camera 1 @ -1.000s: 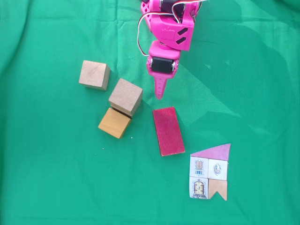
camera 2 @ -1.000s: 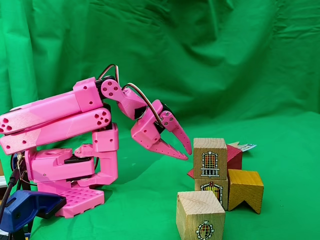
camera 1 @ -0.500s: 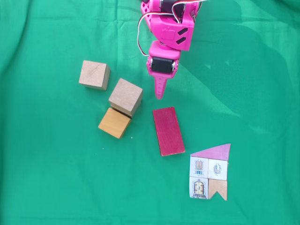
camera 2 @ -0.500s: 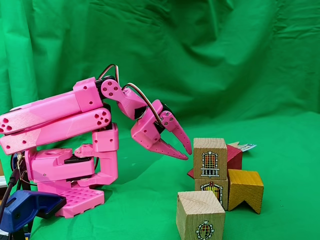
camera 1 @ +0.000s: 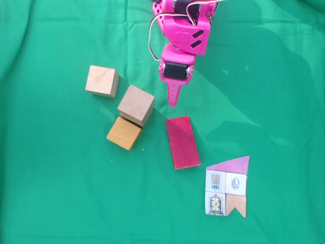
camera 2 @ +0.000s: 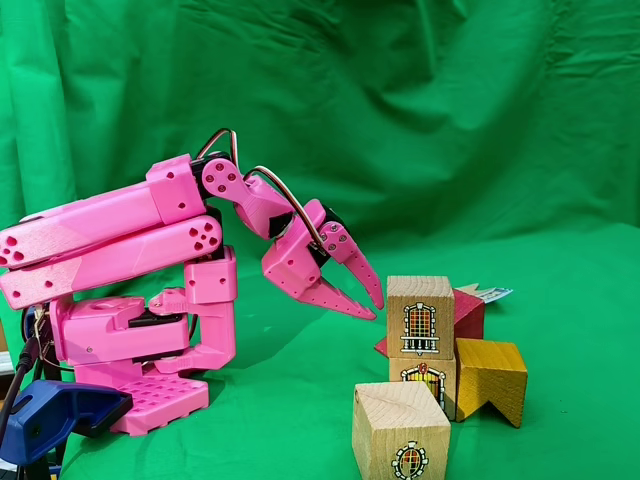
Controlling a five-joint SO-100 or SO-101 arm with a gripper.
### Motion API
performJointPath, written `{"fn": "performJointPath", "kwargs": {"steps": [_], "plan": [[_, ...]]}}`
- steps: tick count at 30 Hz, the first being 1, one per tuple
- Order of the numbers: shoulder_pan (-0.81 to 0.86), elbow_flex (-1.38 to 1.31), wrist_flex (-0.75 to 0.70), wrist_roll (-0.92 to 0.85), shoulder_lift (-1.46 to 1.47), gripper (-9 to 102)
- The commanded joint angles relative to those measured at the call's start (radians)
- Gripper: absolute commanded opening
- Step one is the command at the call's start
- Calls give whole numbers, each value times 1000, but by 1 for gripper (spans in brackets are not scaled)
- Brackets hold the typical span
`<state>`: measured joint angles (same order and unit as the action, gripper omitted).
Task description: Grasp some building blocks and build the house on the picture.
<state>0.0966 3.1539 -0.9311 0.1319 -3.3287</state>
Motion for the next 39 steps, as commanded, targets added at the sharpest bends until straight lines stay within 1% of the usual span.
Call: {"fn": "performJointPath", "kwargs": {"steps": [1, 31, 39], "plan": [[-21, 17, -5, 5, -64, 0], [-25, 9, -3, -12, -52, 0], [-25, -46, -3, -152, -43, 0]]}}
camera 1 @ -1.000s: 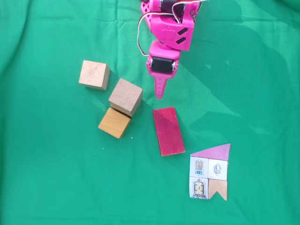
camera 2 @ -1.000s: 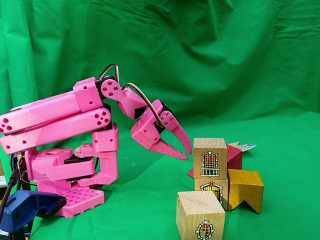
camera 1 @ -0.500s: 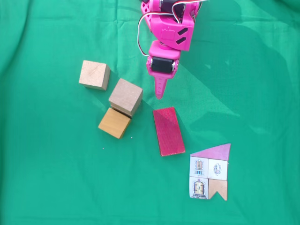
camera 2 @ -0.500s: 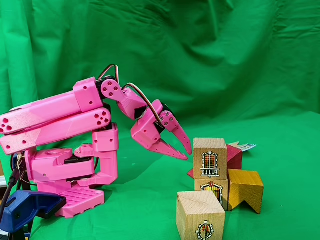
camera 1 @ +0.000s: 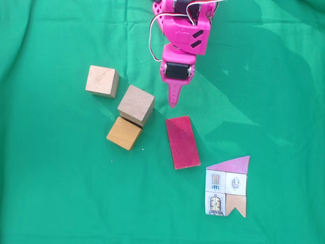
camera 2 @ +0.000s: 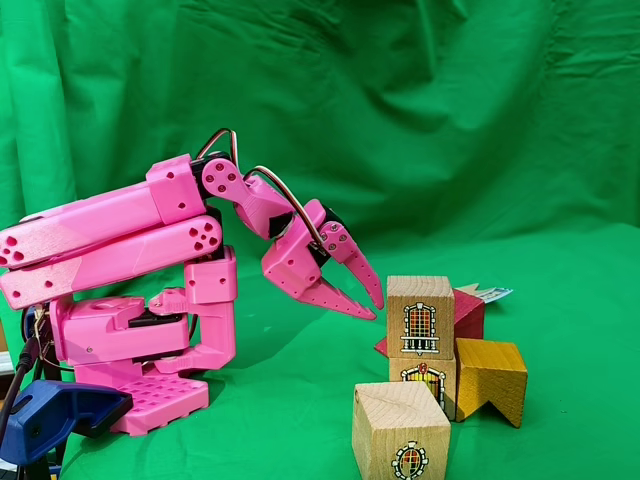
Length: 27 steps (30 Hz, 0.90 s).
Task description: Grasp some building blocks and build the house on the picture.
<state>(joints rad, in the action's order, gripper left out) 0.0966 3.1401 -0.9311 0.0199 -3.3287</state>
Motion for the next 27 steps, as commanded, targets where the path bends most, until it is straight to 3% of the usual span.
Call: {"fn": "performJointPath", "kwargs": {"steps": [1, 13, 27], "plan": [[-25, -51, -3, -48, -43, 0], [-25, -290, -3, -54, 144, 0], [-6, -626, -5, -206, 396, 0]]}}
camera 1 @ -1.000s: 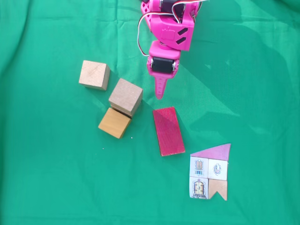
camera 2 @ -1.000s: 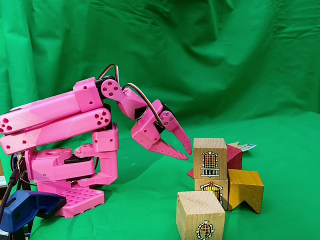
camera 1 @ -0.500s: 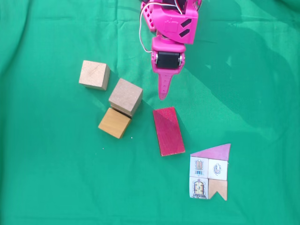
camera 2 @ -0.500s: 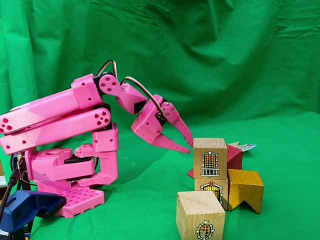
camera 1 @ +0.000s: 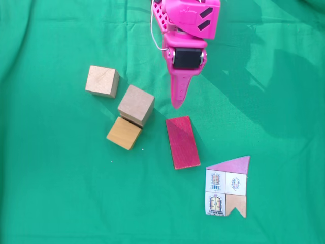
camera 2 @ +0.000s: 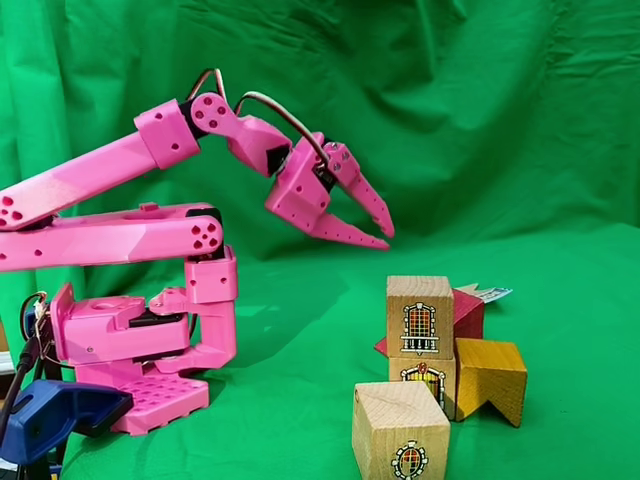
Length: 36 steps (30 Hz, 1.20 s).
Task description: Grasp some building blocks and build the house on the picture.
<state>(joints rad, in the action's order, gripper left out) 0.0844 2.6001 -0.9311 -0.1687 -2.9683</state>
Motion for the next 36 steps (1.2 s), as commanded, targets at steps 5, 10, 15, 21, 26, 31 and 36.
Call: {"fn": "performJointPath", "kwargs": {"steps": [5, 10, 15, 21, 26, 31, 36], "plan": [[8, -206, -5, -18, 107, 0], [63, -262, -5, -20, 163, 0], [172, -319, -3, -21, 232, 0], [311, -391, -3, -21, 339, 0], [442, -437, -2, -21, 422, 0], [565, -480, -3, -23, 511, 0], [647, -508, -3, -23, 598, 0]]}}
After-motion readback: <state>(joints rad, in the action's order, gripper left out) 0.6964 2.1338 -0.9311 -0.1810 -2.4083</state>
